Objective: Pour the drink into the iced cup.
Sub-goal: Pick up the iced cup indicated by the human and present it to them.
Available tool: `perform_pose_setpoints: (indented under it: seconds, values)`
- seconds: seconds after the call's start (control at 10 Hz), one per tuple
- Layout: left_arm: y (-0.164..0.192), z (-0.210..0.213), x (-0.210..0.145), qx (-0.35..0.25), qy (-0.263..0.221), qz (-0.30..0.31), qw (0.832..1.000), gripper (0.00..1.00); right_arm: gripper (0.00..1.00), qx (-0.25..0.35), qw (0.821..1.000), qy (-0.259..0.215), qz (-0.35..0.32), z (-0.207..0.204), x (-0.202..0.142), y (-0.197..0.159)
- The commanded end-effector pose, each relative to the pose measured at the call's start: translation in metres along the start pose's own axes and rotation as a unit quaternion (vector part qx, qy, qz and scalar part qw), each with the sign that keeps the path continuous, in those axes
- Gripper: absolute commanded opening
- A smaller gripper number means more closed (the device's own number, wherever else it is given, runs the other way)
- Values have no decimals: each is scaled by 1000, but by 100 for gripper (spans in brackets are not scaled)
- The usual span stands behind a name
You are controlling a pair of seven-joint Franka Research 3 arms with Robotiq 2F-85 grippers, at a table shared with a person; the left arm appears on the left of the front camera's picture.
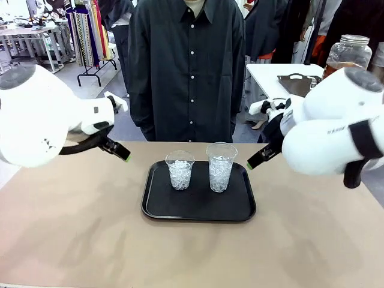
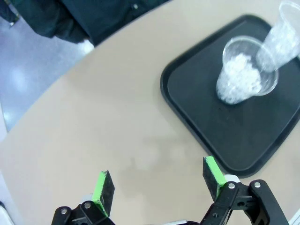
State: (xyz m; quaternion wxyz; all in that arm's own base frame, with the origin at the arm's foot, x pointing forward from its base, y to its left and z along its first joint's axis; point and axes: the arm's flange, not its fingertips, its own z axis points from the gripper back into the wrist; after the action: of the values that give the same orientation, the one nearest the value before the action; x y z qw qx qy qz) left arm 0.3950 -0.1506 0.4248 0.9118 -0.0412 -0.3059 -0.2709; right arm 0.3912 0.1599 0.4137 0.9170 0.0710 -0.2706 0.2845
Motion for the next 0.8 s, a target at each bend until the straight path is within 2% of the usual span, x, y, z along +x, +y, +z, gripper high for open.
perform_pose_setpoints:
  seconds: [0.0, 0.3, 0.5, 0.7]
  values:
    - [22, 30, 10, -34, -22, 34, 999, 100, 100, 76, 996, -21, -37, 38, 14, -35]
    - [48, 45, 26, -135, -2, 128, 983, 100, 100, 203, 973, -38, -104, 65, 32, -65]
    - [70, 38, 27, -211, 20, 180, 961, 100, 100, 282, 947, -48, -145, 66, 30, -85]
    - [86, 26, 24, -283, 34, 212, 935, 100, 100, 330, 927, -52, -172, 58, 25, -96]
